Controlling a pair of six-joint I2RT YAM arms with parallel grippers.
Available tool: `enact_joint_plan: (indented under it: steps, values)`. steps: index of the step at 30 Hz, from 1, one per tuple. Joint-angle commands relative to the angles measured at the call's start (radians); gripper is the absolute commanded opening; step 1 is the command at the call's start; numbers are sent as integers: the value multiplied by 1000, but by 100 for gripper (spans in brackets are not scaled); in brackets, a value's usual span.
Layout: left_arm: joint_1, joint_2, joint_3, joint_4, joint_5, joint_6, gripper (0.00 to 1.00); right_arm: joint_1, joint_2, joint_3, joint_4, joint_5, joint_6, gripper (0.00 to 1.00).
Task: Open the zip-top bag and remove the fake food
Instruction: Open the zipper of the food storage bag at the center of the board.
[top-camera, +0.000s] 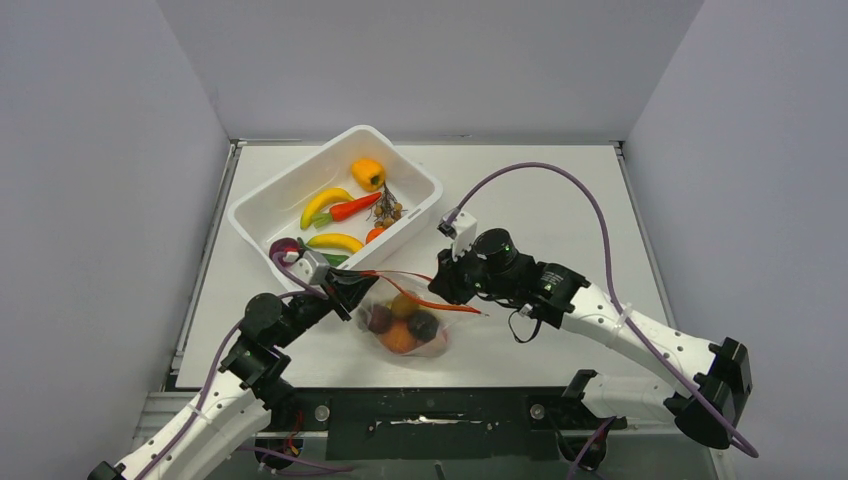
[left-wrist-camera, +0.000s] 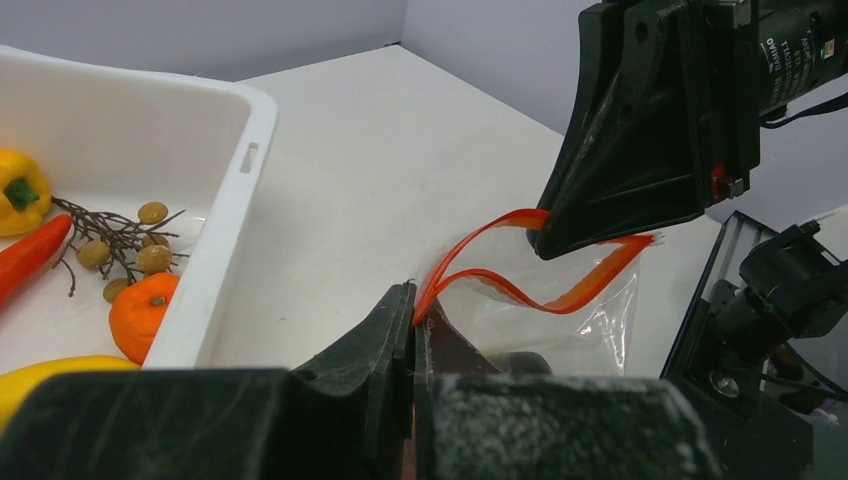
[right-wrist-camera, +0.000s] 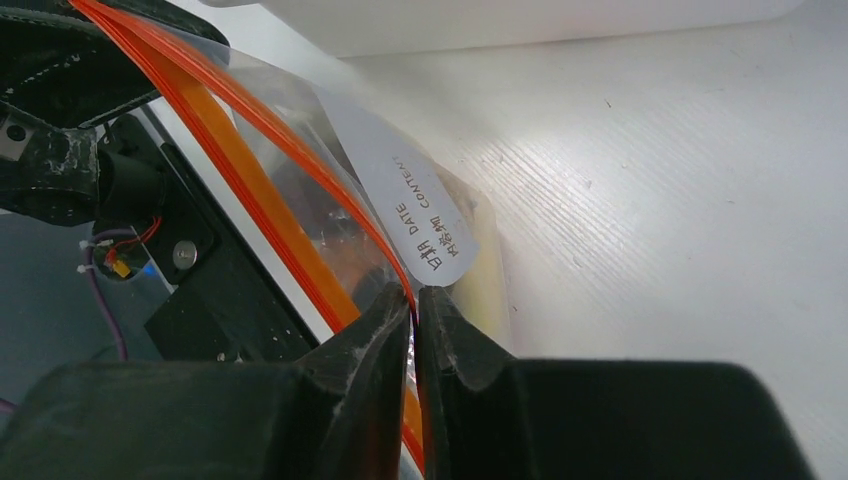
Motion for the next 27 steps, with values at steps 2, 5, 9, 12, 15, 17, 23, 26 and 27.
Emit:
enact_joint_plan:
  steps: [2,5,9,12,15,17,23,26,27]
  values:
    - [6,-8,57,35,-46,-92,3,5,-8,45,59,1,24,6]
    - [5,-2,126,-52,-90,-217,36,4,-21,34,82,11,31,2]
    - [5,7,228,-234,-91,-314,43,5,-44,6,122,38,36,0]
    - [5,7,288,-346,-122,-403,45,5,-61,-16,144,63,42,0]
    - [6,24,314,-386,-108,-523,45,3,-65,-21,150,84,45,0]
    - [5,57,330,-412,-77,-621,45,2,-65,-20,148,95,45,0]
    - [-9,180,332,-406,65,-864,41,2,-60,-28,148,107,49,0]
    - [-54,213,346,-412,34,-867,44,1,-58,-29,147,100,48,0]
    - [-74,220,354,-426,3,-867,45,1,-57,-29,147,101,48,0]
